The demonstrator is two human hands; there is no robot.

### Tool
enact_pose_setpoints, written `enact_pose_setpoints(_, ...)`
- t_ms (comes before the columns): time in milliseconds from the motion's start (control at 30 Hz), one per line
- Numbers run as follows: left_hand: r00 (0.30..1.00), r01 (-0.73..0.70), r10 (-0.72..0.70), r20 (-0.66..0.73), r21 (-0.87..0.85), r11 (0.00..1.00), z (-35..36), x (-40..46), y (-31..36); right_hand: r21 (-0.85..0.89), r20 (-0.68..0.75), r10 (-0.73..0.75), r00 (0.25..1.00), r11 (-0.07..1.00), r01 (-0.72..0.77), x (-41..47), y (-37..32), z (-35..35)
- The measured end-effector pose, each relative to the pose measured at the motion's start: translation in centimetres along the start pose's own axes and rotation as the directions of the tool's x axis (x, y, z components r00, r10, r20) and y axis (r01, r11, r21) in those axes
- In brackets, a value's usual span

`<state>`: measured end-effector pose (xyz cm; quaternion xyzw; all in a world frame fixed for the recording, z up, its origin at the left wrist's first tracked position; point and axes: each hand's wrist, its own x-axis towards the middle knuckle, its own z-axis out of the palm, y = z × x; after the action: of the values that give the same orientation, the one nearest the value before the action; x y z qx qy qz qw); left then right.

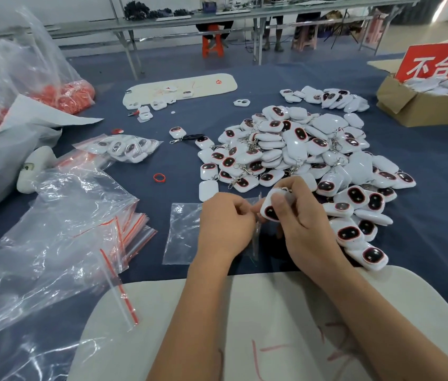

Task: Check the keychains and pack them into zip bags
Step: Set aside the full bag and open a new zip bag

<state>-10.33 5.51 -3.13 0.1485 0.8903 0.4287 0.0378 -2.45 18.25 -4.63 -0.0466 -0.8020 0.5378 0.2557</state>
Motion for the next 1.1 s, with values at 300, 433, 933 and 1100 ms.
enact_pose_setpoints(300,0.994,0.096,-0.106,-0.014,-0.323,0.941,-0.1,-0.2,-0.4,-0.093,0.049,0.066,0.997,0.994,-0.061,0.3,0.3,-0.3)
enact_pose_setpoints(433,0.986,-0.058,0.001,-0.169,-0.329,0.943,-0.2,-0.3,0.2,-0.237,0.095,-0.002,0.995,0.971,0.025,0.0,0.1,0.0)
enact_pose_setpoints(933,0.981,-0.188,0.159,-0.114,-0.333,0.924,-0.7,-0.2,-0.4,-0.289,0.000,0.023,1.000,0.957,-0.021,0.2,-0.6,0.1)
enact_pose_setpoints(1100,0.971,-0.237,0.224,-0.079,-0.276,0.932,-0.4,-0.1,-1.1,-0.267,0.021,0.070,0.997,0.962,-0.062,-0.1,-0.8,0.1)
